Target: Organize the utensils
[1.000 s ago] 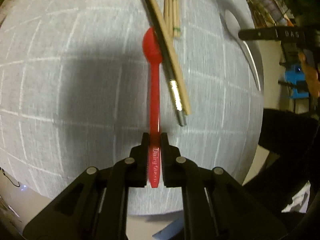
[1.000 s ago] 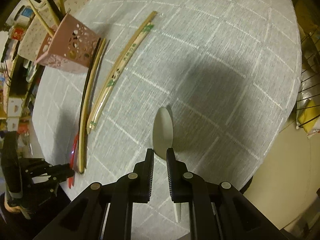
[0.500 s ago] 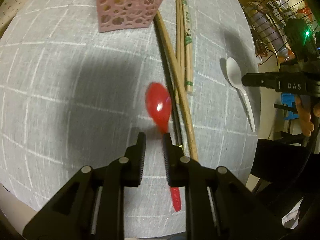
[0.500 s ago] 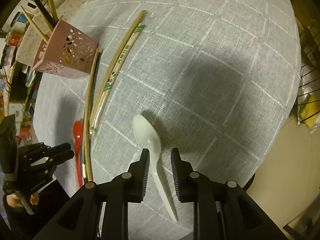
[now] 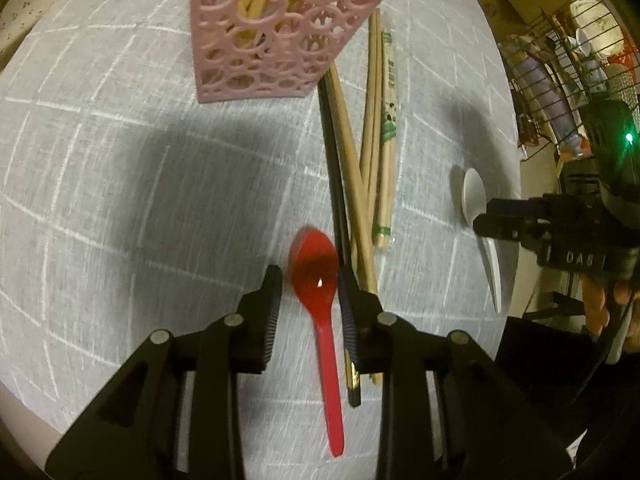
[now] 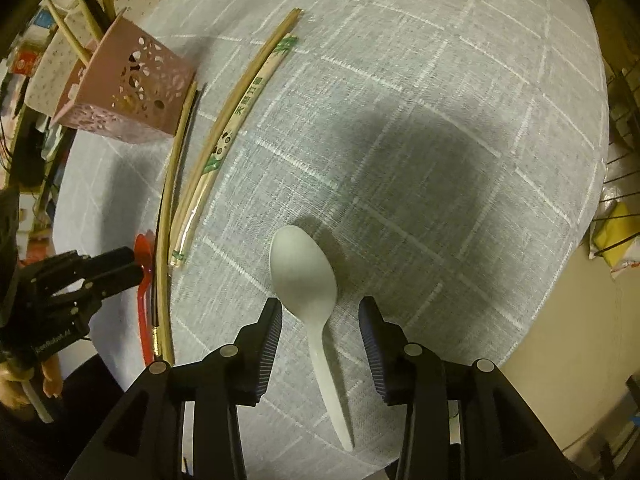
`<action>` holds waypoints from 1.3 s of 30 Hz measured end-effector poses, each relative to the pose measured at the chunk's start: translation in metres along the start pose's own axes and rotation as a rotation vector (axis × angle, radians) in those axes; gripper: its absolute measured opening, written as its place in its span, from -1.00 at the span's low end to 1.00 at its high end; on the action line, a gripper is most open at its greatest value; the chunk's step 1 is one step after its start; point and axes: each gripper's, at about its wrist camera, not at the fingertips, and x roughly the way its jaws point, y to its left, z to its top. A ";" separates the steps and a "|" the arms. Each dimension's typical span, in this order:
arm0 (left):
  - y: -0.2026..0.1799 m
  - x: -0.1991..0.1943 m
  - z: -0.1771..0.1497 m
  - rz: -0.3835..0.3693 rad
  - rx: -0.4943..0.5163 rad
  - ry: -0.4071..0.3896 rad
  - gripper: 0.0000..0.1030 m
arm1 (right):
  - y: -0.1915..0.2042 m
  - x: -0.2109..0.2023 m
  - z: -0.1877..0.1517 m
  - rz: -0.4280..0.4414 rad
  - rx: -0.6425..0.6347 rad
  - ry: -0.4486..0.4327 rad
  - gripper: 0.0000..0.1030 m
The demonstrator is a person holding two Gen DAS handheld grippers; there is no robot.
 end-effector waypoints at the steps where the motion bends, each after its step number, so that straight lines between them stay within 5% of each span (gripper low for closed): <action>1: -0.003 0.002 0.001 -0.003 0.000 0.000 -0.41 | 0.001 0.001 0.001 -0.004 -0.002 0.000 -0.21; 4: -0.009 0.005 0.002 0.007 0.020 -0.004 -0.50 | 0.007 0.006 0.003 -0.017 -0.002 0.003 -0.21; 6: -0.014 0.007 0.003 0.030 0.043 -0.006 -0.91 | 0.011 0.007 0.004 -0.017 0.001 0.003 -0.21; 18: -0.022 -0.031 -0.002 0.104 0.081 -0.138 -0.98 | 0.008 0.011 0.014 -0.028 0.000 -0.015 -0.21; 31: -0.036 -0.067 -0.011 0.105 0.092 -0.252 -0.98 | 0.029 0.016 0.036 -0.018 -0.037 -0.022 -0.33; 39: -0.036 -0.098 -0.015 0.146 0.078 -0.363 -0.97 | 0.034 -0.013 0.026 -0.023 -0.049 -0.117 -0.34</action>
